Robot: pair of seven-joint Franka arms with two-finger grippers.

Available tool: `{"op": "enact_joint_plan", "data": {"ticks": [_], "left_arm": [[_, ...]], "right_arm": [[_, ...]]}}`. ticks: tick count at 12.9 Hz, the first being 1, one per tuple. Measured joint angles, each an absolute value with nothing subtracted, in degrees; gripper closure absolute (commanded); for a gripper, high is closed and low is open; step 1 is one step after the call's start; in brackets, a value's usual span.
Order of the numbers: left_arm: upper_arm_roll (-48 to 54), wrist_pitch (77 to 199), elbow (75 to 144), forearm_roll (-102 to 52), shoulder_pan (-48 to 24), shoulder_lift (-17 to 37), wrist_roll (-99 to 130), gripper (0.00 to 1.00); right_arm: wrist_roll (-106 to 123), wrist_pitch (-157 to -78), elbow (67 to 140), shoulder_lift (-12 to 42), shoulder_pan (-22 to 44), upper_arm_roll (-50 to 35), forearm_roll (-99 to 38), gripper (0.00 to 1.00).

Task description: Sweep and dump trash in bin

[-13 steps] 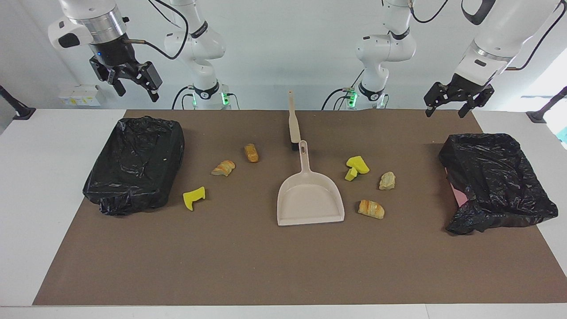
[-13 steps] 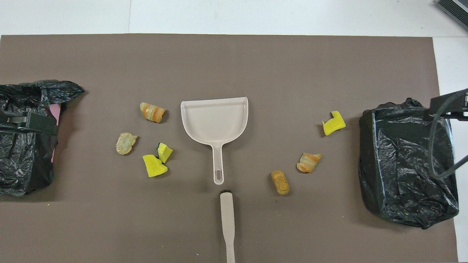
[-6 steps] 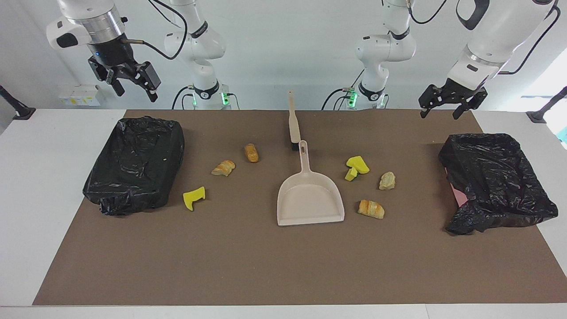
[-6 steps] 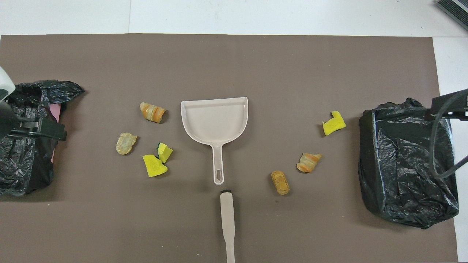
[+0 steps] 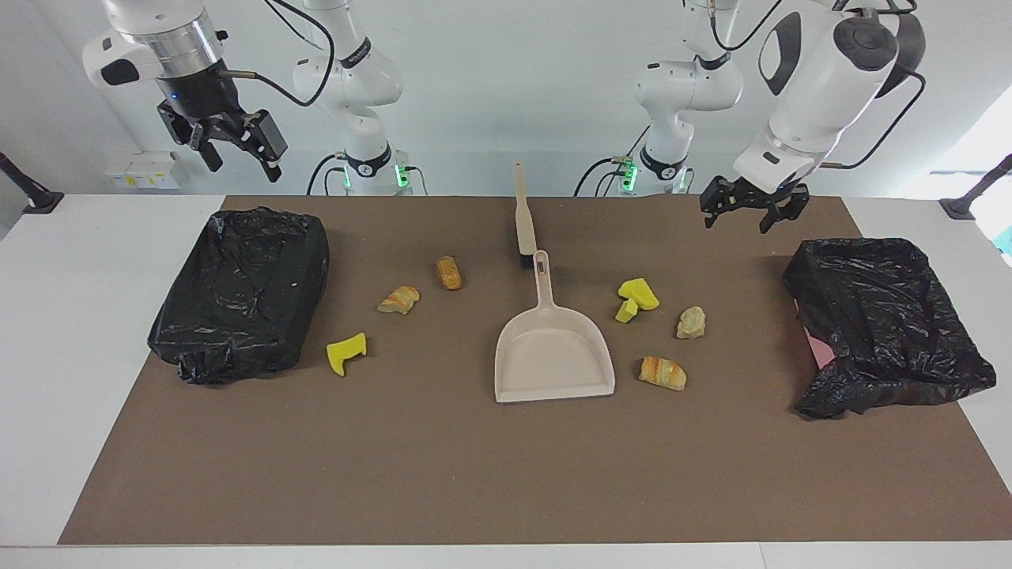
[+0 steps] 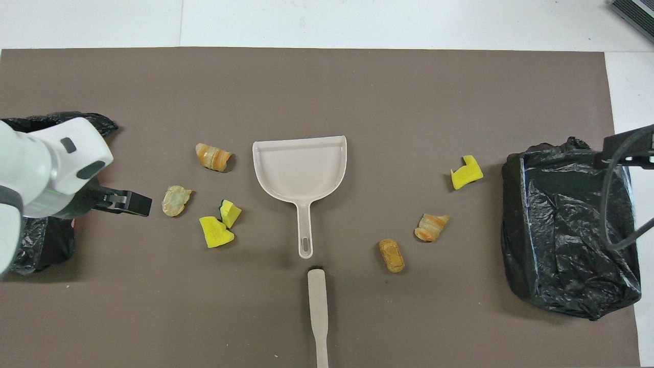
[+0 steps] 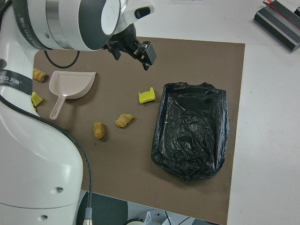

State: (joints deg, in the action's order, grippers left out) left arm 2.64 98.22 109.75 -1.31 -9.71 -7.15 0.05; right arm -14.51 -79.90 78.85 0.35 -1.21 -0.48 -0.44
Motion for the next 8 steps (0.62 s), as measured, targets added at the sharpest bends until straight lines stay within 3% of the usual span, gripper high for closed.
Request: {"op": "enact_joint_plan", "data": {"ticks": [8], "left_arm": [[2.93,108.59,124.13,-1.46,-28.16,-11.59,19.79,0.0]], "right_arm": [[-14.51,-81.25,80.83,0.35,-0.77,-1.09,-0.44,0.0]]}}
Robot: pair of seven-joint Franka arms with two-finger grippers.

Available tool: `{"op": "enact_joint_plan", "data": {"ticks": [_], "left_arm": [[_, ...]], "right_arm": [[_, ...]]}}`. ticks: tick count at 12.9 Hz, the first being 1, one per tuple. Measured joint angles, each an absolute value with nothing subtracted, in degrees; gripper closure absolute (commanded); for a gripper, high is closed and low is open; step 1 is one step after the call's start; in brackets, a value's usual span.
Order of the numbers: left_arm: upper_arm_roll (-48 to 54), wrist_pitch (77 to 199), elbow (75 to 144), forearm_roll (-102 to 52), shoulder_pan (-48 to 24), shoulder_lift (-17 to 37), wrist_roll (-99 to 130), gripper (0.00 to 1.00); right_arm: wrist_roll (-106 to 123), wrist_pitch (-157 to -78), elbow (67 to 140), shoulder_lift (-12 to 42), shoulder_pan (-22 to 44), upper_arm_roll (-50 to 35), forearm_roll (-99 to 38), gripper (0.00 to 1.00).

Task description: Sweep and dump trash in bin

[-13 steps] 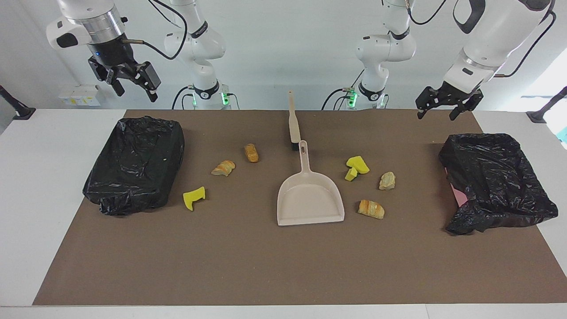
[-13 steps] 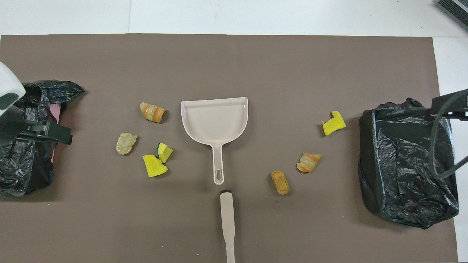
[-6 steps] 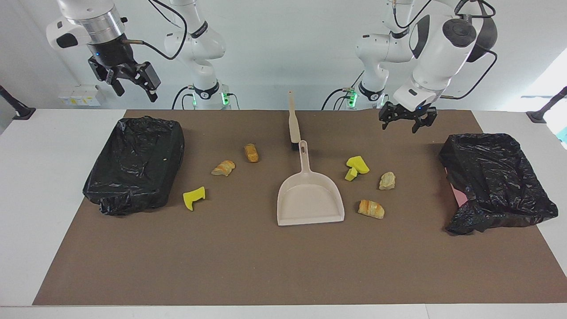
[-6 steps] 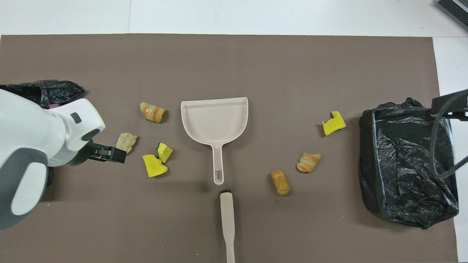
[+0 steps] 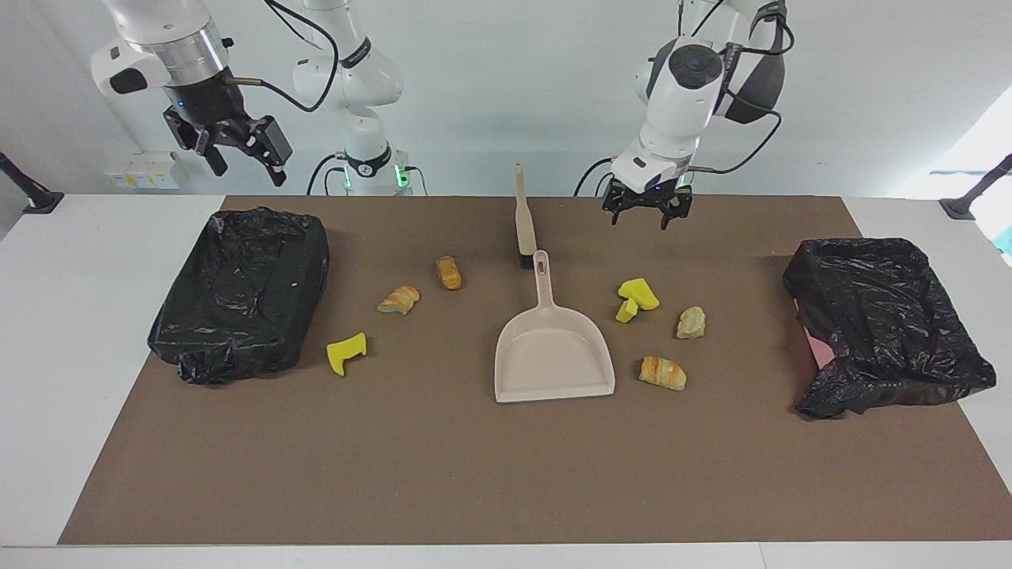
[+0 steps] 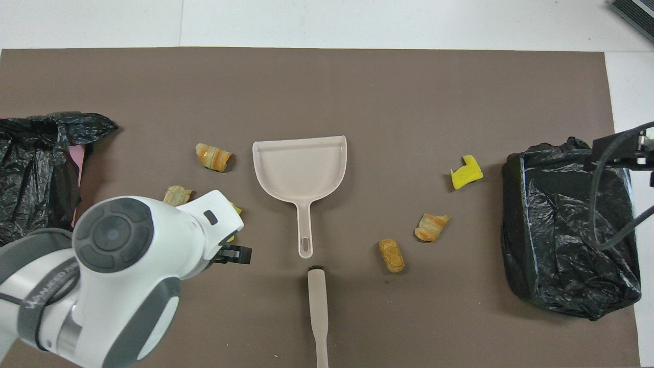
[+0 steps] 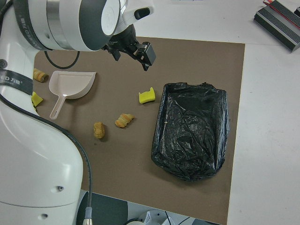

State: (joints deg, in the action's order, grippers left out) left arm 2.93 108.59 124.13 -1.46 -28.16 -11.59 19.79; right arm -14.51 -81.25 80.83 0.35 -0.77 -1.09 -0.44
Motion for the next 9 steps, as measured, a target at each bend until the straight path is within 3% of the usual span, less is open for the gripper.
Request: {"op": "enact_joint_plan", "data": {"ticks": [5,9], "left_arm": [[2.99,117.04,131.18,-1.47,-41.61,-11.78,34.48,0.0],[3.01,123.77,136.94,-3.67,-49.64,-11.42,39.67,0.0]], "right_arm": [[-15.39,-93.26,86.58,2.44,7.23,-1.44,-0.37,0.0],[-21.22,-102.76,88.42,9.66,13.9,-1.58,-0.37,0.0]]}}
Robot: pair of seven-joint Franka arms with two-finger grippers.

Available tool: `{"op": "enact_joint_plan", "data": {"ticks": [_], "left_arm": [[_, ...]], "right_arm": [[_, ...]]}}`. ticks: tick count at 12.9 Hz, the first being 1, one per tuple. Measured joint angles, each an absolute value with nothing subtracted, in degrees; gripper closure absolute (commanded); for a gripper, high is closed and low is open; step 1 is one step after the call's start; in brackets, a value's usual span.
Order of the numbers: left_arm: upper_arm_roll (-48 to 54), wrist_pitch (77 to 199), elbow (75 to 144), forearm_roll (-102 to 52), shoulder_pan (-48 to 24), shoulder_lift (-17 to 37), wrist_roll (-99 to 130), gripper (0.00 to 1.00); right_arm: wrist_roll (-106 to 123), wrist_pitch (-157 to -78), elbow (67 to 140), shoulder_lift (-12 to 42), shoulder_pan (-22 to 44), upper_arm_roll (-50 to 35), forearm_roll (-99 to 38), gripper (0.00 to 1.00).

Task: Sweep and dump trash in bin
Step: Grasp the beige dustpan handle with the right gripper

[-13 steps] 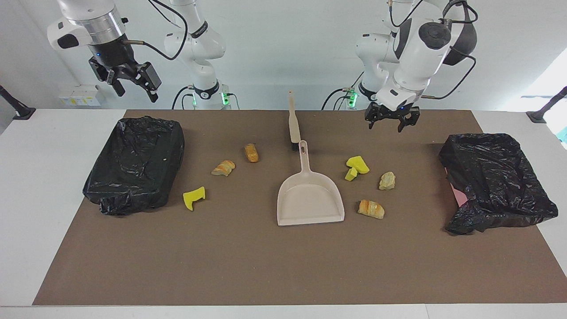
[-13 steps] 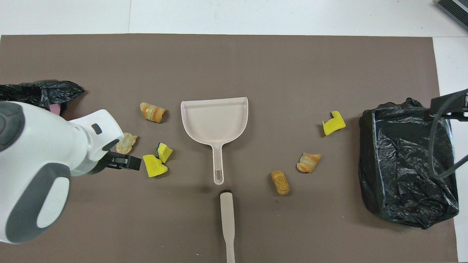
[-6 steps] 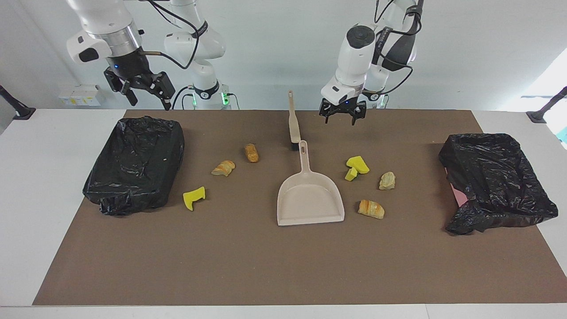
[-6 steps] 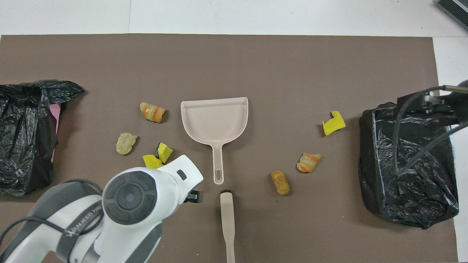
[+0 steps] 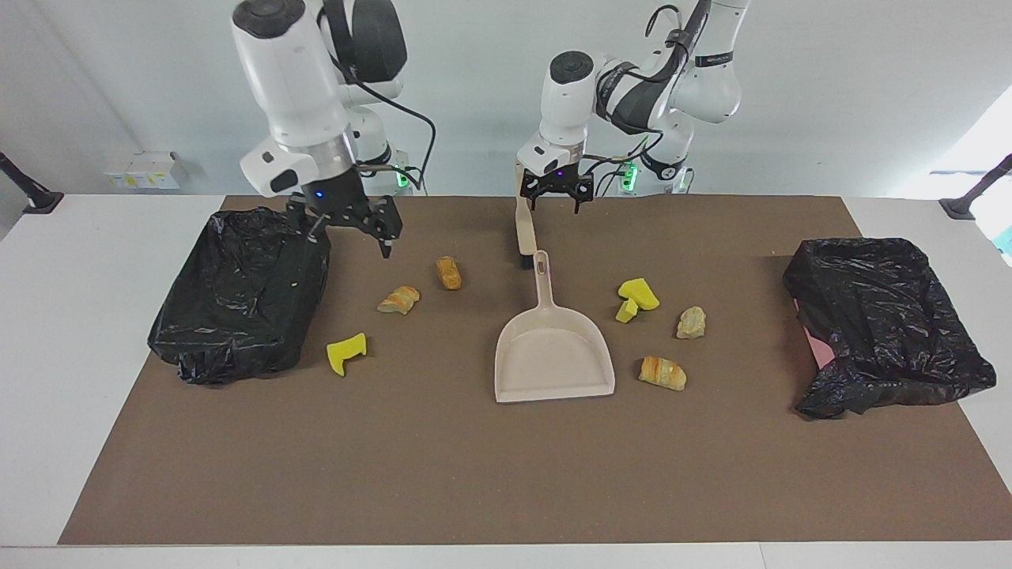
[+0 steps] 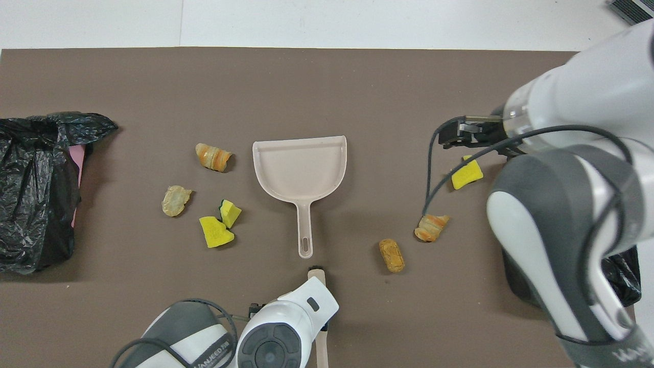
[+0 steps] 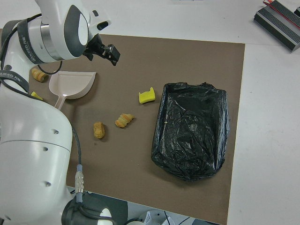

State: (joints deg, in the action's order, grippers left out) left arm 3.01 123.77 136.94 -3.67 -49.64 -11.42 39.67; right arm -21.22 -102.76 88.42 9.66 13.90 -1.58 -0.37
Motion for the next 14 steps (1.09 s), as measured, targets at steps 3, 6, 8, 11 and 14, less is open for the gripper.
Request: {"op": "enact_joint_plan", "data": {"ticks": [3,6,8,11,14], "left_arm": [[2.99,128.99,140.45,-4.14,-55.04,-11.38,43.52,0.0],[2.96,132.72,143.56,-4.38,-59.02,-11.28,47.01,0.0],[2.97,133.01,144.19,-4.42,-61.36,-11.28,49.12,0.0],[2.94,133.32,144.49,-4.45,-63.18,-11.28,49.65,0.0],[2.9,135.13,145.66,-4.47,-64.09,-11.28,49.82,0.36]], "right_arm": [[-24.99,-109.0,88.43,15.41,19.65,-1.63,-0.37,0.0],[-31.4,-113.55,88.45,19.81,26.07,-1.68,-0.37,0.0],[-34.67,-116.67,88.52,23.18,30.3,-1.68,-0.37,0.0],[-36.68,-120.15,88.53,27.27,34.32,-1.65,-0.36,0.0],[-36.7,-121.91,89.13,28.95,35.06,-1.65,-0.44,0.0]]}}
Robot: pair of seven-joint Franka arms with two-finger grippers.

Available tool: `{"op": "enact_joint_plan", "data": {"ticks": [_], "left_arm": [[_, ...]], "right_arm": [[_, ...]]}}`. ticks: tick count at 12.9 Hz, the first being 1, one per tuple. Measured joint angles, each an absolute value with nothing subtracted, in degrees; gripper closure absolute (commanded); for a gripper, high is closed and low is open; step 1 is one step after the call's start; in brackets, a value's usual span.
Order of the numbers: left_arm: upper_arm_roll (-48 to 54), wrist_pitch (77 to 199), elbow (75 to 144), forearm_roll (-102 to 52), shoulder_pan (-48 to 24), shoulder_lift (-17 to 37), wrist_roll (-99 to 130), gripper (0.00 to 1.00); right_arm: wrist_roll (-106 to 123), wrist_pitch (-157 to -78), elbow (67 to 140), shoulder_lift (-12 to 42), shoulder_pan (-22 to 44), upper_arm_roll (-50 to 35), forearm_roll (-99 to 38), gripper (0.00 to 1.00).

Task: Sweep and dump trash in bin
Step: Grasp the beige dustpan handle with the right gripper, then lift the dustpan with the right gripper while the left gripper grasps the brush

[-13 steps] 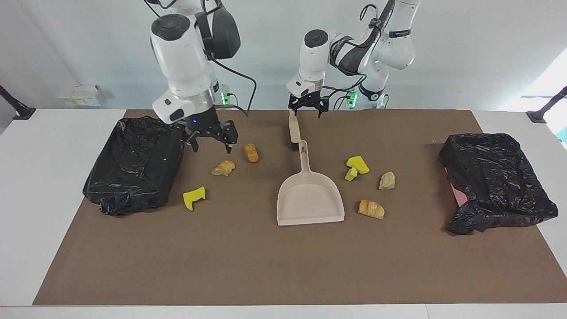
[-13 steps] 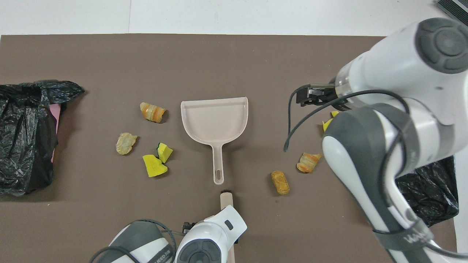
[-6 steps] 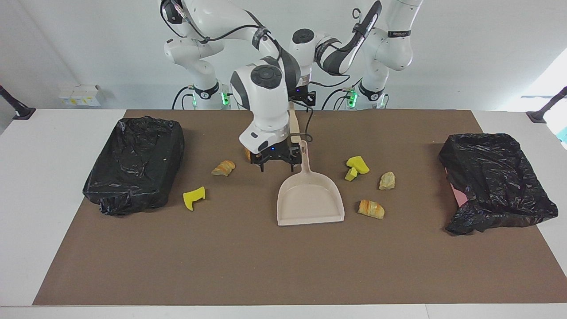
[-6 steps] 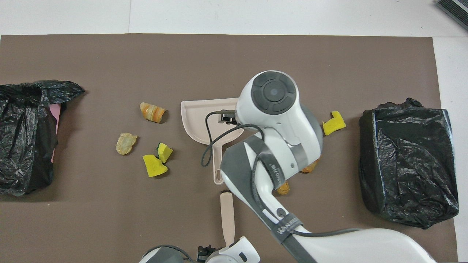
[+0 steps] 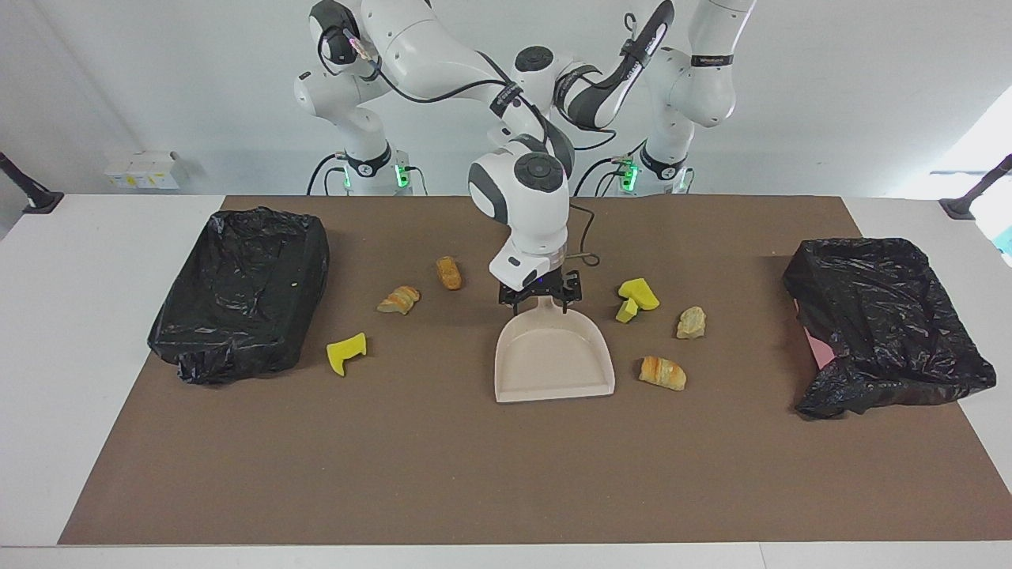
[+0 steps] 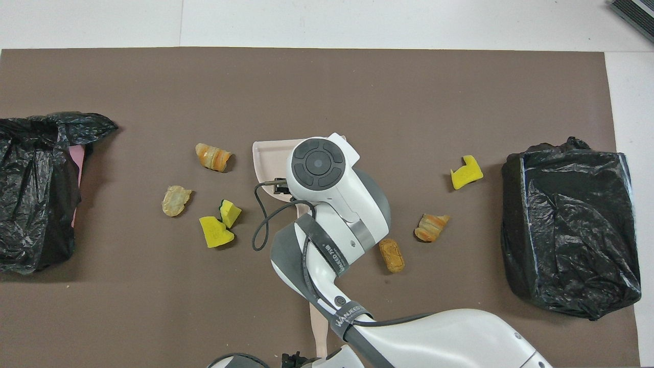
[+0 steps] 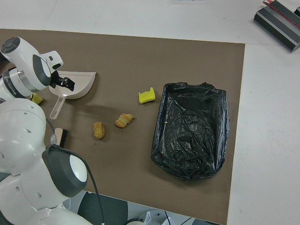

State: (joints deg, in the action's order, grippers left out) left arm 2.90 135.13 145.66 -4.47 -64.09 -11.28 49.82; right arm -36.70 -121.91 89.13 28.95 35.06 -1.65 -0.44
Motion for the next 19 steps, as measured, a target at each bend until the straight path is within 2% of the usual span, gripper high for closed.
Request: {"op": "enact_joint_plan", "data": {"ticks": [1,2,7,8,9,12,15,19], "left_arm": [[2.9,135.39,145.99,-4.48,-64.11,-11.28,49.83,0.76],[2.87,135.46,146.12,-4.48,-64.11,-11.28,49.83,1.0],[2.45,135.55,146.2,-4.52,-64.1,-11.26,50.64,1.0],[2.18,135.54,146.2,-4.54,-64.09,-11.26,51.99,1.0],[1.99,135.43,146.2,-4.54,-64.09,-11.26,53.46,1.0],[1.55,134.14,146.2,-4.54,-63.09,-11.35,55.17,1.0],[1.33,131.59,146.17,-4.54,-60.44,-11.99,55.17,1.0],[1.1,126.86,146.14,-4.54,-54.92,-13.71,54.93,1.0]], "right_arm": [[-36.69,-122.46,90.16,28.85,35.2,-1.68,-0.44,0.0],[-36.69,-123.22,91.6,28.51,35.43,-1.7,-0.44,0.0],[-36.68,-124.14,96.0,25.93,35.91,-3.11,-0.44,0.0],[-36.68,-124.13,96.24,25.63,35.91,-3.19,-0.44,0.04],[-36.66,-124.13,96.56,25.44,35.91,-3.21,-0.44,0.2],[-35.31,-124.13,99.22,24.55,35.91,-3.76,-0.44,0.54],[-31.49,-124.13,100.43,23.81,35.93,-4.35,-0.44,1.0],[-28.24,-124.12,100.51,23.65,35.58,-4.3,-0.44,1.0]]}}
